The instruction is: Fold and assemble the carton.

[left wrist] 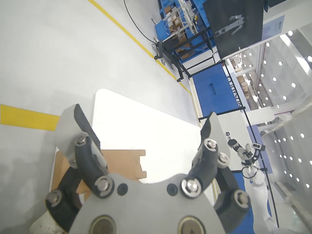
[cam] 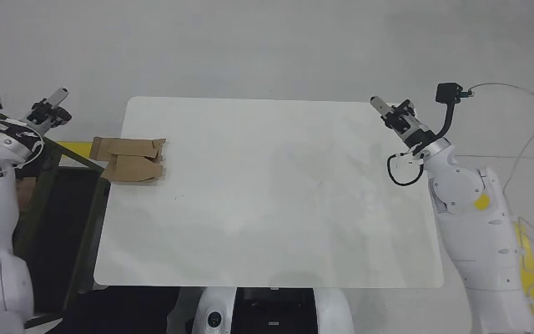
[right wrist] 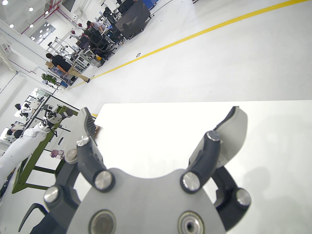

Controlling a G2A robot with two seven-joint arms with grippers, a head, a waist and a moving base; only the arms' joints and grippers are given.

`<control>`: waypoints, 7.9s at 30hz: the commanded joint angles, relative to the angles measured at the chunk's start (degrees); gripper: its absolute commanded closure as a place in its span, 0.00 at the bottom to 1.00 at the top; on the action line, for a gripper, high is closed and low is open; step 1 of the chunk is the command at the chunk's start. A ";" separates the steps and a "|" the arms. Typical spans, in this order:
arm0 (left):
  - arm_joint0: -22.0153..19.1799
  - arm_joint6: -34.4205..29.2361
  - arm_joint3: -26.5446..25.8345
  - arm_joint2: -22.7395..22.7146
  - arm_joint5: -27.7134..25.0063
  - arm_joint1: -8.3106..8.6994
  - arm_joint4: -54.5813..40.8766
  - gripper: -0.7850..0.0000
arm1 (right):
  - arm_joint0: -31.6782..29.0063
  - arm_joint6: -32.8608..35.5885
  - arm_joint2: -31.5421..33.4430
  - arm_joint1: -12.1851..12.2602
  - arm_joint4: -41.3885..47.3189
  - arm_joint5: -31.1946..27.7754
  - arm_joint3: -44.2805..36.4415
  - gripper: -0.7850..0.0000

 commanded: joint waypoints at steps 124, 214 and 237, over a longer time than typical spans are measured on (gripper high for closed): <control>-17.19 -7.78 1.37 18.73 0.19 -10.49 6.41 1.00 | 0.00 0.00 0.00 0.00 0.00 0.00 0.00 0.00; -14.68 -25.01 -33.46 37.27 7.97 -19.96 -19.30 1.00 | -1.69 15.19 -6.16 -0.16 8.26 -12.98 2.84 0.00; -18.16 -24.87 -34.73 39.75 7.82 -21.08 -26.07 1.00 | 2.81 25.26 -13.61 -1.51 29.30 -24.54 11.17 0.00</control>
